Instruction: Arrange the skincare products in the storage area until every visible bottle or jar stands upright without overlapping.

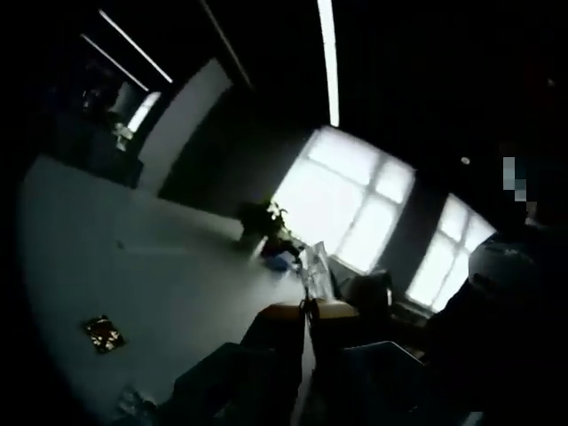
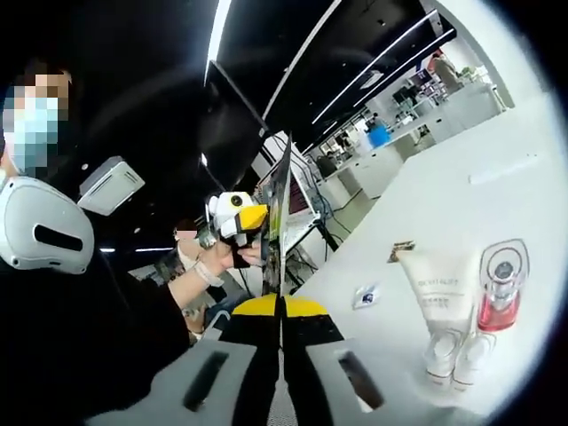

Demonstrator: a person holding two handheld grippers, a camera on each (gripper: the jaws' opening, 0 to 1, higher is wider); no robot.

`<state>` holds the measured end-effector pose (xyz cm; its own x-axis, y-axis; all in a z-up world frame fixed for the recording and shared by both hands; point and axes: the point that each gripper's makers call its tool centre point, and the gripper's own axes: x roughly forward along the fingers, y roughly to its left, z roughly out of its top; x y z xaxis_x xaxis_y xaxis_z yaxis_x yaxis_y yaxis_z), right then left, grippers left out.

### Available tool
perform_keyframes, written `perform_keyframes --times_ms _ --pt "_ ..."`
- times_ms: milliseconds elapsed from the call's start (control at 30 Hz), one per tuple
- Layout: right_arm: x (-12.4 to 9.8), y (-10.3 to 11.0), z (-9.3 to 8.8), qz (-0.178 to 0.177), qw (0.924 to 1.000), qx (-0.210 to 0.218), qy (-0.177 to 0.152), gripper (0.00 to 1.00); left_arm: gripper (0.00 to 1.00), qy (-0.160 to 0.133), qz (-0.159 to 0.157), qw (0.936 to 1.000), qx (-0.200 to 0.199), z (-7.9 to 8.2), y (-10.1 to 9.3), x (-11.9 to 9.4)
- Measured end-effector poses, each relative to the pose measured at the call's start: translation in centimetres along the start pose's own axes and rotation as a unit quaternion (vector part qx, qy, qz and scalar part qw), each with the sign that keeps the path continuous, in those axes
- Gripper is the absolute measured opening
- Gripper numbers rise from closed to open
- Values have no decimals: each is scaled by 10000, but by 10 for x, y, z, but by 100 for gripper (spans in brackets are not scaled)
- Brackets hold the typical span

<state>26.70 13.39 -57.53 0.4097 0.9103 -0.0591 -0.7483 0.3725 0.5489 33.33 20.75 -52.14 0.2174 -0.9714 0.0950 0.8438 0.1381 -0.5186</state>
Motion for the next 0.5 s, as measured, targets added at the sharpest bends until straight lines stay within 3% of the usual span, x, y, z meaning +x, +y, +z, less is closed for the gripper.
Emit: perform_keyframes --times_ms 167,300,500 --pt "0 0 2 6 10000 -31 -20 0 2 171 -255 9995 -3 -7 -13 9" --pt "4 2 2 35 10000 -18 -12 0 3 763 -242 9967 154 -31 -16 18" --pt "6 0 3 -3 10000 -6 -25 1 2 739 -62 9972 76 -30 -9 21"
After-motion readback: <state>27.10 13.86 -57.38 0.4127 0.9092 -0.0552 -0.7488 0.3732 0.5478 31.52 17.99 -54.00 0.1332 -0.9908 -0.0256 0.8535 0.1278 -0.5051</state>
